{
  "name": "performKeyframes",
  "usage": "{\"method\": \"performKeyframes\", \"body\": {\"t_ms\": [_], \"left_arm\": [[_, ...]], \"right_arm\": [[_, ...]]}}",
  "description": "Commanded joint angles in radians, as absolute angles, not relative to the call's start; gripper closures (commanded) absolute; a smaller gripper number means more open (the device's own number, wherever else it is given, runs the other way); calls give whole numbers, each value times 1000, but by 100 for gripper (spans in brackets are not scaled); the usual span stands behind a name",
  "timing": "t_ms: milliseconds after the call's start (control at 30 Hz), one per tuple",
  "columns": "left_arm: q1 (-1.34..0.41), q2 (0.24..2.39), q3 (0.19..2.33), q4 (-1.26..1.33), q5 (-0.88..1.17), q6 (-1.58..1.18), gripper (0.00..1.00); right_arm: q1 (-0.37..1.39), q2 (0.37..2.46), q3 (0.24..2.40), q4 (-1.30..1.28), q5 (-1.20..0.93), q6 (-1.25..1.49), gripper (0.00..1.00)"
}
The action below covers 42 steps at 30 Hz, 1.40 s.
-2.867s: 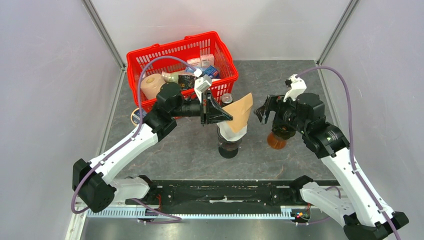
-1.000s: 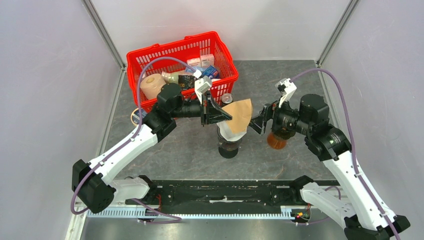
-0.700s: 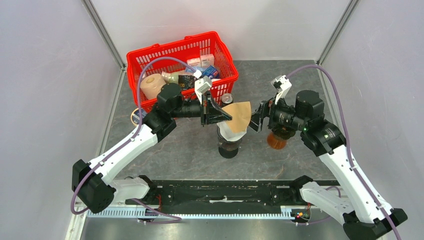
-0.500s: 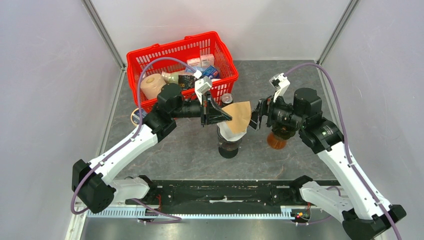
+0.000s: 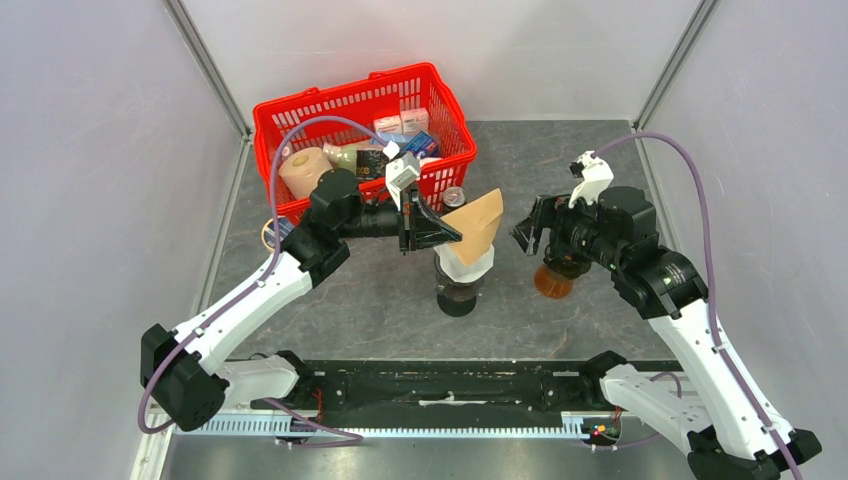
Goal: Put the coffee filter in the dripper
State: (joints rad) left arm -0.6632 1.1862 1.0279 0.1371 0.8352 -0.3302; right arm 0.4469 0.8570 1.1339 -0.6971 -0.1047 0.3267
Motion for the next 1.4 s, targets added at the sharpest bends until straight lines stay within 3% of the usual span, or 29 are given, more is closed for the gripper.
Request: {"method": "performKeyframes", "body": {"t_ms": [0,333,1367], "left_arm": [[-666,1159,1026,183,818,-322,98],[-666,1154,1015,228,761,-358,98],[-666,1141,995,273,743,-387,98]], "right_arm": [[445,861,1150,-709,-123,347,3],[446,846,1097,-664,-346,432,3],[446,876,1104,-547,-386,442,3]]}}
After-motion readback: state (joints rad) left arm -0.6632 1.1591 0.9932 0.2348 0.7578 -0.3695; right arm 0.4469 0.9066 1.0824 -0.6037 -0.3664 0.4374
